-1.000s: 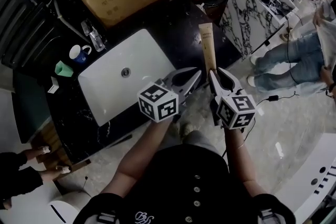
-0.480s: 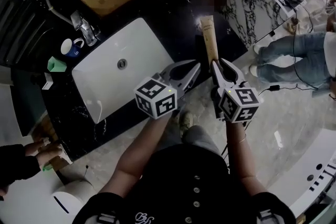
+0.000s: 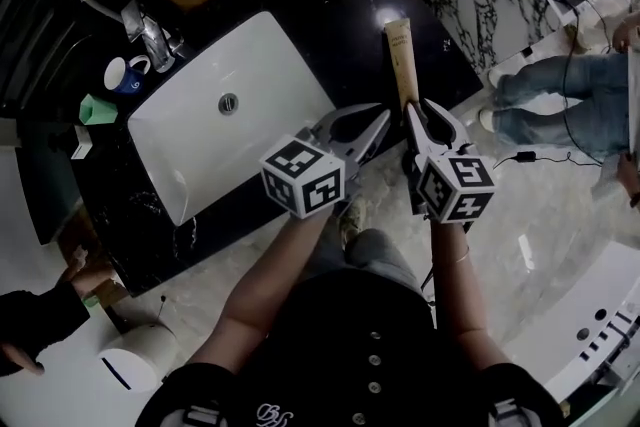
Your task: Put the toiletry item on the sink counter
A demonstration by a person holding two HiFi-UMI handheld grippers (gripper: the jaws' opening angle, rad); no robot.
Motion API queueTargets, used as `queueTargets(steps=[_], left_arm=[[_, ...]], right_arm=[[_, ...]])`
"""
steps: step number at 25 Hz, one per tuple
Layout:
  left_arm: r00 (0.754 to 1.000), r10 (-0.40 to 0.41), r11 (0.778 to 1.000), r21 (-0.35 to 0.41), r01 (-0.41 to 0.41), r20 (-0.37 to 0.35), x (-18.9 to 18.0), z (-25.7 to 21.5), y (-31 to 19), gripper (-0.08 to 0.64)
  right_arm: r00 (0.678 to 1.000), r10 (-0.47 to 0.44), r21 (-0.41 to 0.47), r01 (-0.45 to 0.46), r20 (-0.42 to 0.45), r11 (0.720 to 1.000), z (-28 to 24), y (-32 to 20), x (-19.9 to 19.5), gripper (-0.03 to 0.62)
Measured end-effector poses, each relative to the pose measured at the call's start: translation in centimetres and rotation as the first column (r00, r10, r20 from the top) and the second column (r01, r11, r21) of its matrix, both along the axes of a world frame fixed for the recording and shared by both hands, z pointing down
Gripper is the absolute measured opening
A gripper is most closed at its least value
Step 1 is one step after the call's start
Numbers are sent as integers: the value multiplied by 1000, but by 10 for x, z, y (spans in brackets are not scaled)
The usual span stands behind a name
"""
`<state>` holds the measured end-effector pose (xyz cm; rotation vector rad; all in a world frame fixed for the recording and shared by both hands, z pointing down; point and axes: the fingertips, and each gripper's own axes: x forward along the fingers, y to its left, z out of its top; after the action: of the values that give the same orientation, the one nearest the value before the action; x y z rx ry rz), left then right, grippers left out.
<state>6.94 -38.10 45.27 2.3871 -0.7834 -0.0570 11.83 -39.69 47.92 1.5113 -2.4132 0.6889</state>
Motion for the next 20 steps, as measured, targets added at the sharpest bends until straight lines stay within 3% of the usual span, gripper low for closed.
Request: queueTargets(steps=[20], left_arm=[[999,-20,1000,-21,21,38,-2,19,-3,18]], right_arm=[[994,4,-85,-14,-110,996,40,-1,-3,78]])
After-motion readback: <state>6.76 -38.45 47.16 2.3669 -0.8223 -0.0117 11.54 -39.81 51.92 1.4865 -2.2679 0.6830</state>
